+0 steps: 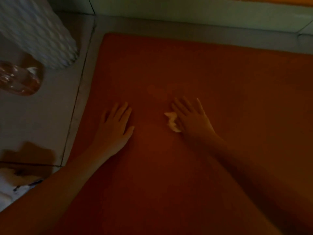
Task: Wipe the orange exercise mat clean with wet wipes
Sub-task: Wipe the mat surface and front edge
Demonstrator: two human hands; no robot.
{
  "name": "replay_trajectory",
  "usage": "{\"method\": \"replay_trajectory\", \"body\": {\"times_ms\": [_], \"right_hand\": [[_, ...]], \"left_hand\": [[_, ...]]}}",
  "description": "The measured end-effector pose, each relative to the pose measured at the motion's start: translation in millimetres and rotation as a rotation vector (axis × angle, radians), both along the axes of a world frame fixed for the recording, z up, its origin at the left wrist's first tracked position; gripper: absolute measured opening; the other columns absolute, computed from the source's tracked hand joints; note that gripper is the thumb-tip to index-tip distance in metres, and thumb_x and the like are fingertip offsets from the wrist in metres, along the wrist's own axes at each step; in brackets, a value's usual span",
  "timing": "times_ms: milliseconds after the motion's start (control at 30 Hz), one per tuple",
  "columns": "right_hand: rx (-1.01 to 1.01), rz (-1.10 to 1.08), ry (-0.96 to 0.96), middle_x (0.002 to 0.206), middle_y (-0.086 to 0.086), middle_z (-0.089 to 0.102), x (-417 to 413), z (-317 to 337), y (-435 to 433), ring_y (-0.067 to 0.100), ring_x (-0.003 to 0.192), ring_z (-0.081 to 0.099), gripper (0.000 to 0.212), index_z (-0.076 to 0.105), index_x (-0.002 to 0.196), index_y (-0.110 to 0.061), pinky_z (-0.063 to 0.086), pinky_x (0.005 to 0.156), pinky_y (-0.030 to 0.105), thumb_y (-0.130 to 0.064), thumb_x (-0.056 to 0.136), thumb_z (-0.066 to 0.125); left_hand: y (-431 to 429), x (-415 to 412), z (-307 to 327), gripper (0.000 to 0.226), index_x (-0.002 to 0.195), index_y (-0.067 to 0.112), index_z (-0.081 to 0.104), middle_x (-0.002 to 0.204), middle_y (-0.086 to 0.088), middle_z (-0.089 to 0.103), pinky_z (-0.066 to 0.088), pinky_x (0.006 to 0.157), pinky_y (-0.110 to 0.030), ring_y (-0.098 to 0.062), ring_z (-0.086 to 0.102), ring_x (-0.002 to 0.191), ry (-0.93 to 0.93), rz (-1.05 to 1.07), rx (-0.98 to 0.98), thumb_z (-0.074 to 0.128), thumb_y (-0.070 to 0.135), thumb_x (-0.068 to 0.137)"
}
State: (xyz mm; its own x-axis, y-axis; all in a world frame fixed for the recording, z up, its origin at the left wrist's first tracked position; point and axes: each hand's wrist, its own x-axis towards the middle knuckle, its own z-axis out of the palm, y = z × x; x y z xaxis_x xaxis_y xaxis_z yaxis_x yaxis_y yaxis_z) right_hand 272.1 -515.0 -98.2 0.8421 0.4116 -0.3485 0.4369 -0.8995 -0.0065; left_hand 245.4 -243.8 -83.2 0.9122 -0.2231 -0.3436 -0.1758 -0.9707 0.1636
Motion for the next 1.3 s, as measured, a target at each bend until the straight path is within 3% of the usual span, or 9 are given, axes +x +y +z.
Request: {"method": "replay_trajectory", "body": {"times_ms": [67,133,233,400,500,567,667,1100,1300], "right_hand": [[0.008,-0.155,-0.043,0.161,0.002,-0.010,12,2,17,0.022,0.146,-0.015,0.067,-0.002,0.152,-0.020,-0.013,0.114,0.049,-0.047,0.091,0.001],[0.119,-0.245,-0.109,0.157,0.009,0.024,4,5,31,0.031,0.144,0.021,0.060,0.031,0.148,-0.015,0.016,0.115,0.050,-0.038,0.094,0.031],[0.304,-0.265,-0.238,0.112,0.012,0.063,-11,2,32,0.034,0.101,0.061,0.032,0.067,0.112,-0.012,0.048,0.082,0.047,-0.021,0.081,0.068],[0.703,-0.660,-0.302,0.122,0.010,0.057,44,19,15,0.023,0.107,0.056,0.024,0.064,0.114,-0.005,0.047,0.079,0.027,-0.015,0.098,0.049],[0.670,-0.412,-0.329,0.133,0.005,0.054,50,18,27,0.012,0.116,0.052,0.033,0.058,0.126,-0.009,0.048,0.088,0.022,-0.018,0.097,0.045],[0.356,-0.135,-0.133,0.156,0.009,0.026,24,-2,41,0.022,0.145,0.019,0.048,0.039,0.144,-0.013,0.024,0.118,0.040,-0.028,0.098,0.040],[0.354,-0.223,-0.006,0.157,0.001,-0.012,3,-17,36,0.014,0.145,-0.016,0.061,-0.004,0.150,-0.020,-0.008,0.119,0.037,-0.049,0.098,0.012],[0.296,-0.161,0.001,0.160,0.002,-0.007,76,-10,32,0.015,0.144,-0.017,0.054,0.001,0.153,-0.019,-0.008,0.117,0.039,-0.038,0.104,0.015],[-0.009,-0.109,-0.111,0.159,0.005,-0.012,128,-7,8,0.022,0.146,-0.013,0.061,-0.005,0.152,-0.016,-0.011,0.115,0.043,-0.046,0.099,0.000]], "left_hand": [[-1,4,-6,0.062,0.154,0.019,0.012,0.162,0.001,0.000,-0.002,0.120,-0.044,-0.018,-0.007,0.148,-0.032,-0.006,0.023,0.021,0.047,0.100],[-3,1,-11,0.066,0.152,0.014,0.023,0.161,-0.004,0.013,0.007,0.118,-0.049,-0.024,0.006,0.148,-0.067,-0.021,0.049,0.015,0.048,0.096],[-3,0,-15,0.065,0.149,0.010,0.030,0.158,-0.009,0.024,0.016,0.115,-0.054,-0.030,0.017,0.146,-0.064,-0.027,0.078,0.018,0.045,0.095],[-1,0,-18,0.062,0.147,0.008,0.033,0.156,-0.011,0.028,0.025,0.112,-0.057,-0.032,0.025,0.143,-0.087,-0.047,0.086,0.024,0.042,0.096],[-4,1,-19,0.061,0.145,0.007,0.035,0.154,-0.012,0.030,0.027,0.110,-0.059,-0.033,0.027,0.142,-0.089,-0.034,0.091,0.026,0.041,0.095],[-4,1,-19,0.061,0.143,0.006,0.038,0.153,-0.012,0.033,0.028,0.109,-0.059,-0.033,0.028,0.141,-0.094,-0.034,0.075,0.028,0.041,0.094],[-2,3,-20,0.061,0.142,0.007,0.041,0.152,-0.011,0.035,0.029,0.109,-0.058,-0.032,0.029,0.141,-0.099,-0.045,0.057,0.029,0.042,0.093],[6,66,-15,0.074,0.153,0.020,0.002,0.161,0.000,-0.008,-0.002,0.119,-0.047,-0.018,-0.013,0.147,-0.092,-0.001,0.045,0.001,0.059,0.090],[1,64,-34,0.066,0.150,0.007,0.025,0.158,-0.013,0.020,0.021,0.112,-0.061,-0.033,0.018,0.145,-0.162,-0.028,0.125,0.017,0.047,0.098]]}}
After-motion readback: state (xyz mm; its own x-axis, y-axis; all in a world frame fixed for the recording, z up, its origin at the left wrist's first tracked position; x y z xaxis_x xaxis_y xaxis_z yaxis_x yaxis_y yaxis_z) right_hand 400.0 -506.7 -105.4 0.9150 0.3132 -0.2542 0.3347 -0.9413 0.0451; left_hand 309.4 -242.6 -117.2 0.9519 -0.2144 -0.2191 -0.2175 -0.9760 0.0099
